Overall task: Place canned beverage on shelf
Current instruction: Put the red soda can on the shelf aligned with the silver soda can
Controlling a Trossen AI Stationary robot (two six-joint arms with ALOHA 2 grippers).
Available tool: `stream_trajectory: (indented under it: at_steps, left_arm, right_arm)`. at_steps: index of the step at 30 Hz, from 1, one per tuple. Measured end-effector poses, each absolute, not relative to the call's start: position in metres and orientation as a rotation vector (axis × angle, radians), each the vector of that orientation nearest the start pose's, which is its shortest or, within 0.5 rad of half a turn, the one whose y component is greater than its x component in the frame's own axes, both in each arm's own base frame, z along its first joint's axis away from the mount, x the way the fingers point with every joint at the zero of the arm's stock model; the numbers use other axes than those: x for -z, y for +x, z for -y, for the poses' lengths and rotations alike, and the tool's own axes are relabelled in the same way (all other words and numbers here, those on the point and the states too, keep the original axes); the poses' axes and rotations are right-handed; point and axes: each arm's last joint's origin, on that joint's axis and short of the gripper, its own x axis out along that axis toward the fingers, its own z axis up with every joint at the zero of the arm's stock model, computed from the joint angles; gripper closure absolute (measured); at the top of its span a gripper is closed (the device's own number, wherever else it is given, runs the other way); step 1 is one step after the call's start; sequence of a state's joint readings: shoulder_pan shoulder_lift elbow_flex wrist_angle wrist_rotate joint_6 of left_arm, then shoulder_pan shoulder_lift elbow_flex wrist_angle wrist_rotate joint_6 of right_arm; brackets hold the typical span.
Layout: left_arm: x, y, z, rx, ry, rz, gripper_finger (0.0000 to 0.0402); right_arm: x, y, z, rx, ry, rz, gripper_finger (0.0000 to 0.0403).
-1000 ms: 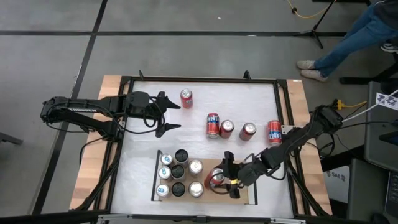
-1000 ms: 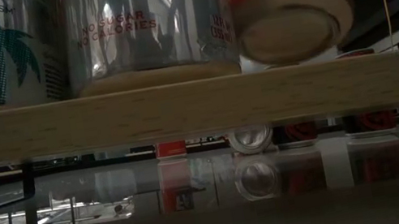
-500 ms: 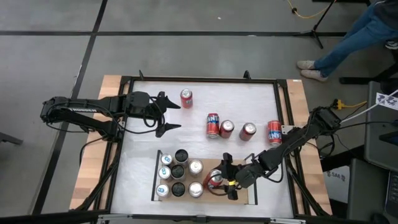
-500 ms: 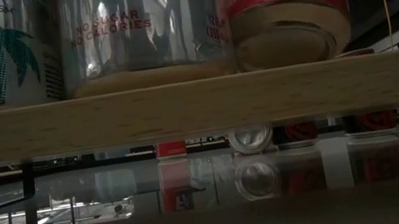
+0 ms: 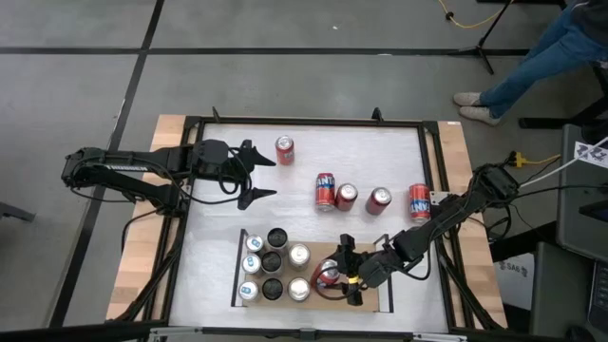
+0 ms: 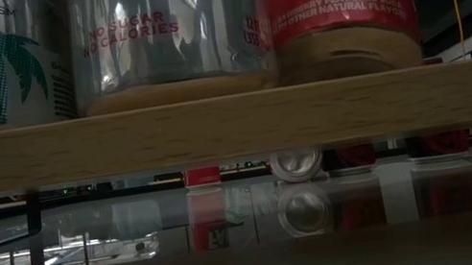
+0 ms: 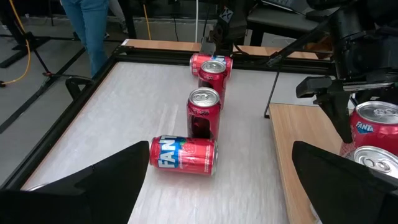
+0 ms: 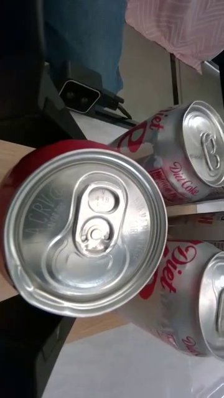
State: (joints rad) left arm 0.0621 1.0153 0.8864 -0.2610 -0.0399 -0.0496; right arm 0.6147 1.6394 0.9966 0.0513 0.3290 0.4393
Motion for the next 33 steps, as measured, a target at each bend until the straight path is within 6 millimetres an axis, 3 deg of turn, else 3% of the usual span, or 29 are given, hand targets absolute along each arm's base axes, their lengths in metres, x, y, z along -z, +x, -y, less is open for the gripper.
stream_trajectory:
  at_steps: [33]
  left_arm:
    - [-0.3191,0.2204,-0.0149,-0.11,-0.053,-0.387,0.0014]
  right_arm:
    - [-0.2152,0.2901,-0.1934,-0.164,0.093,-0.599,0.0109]
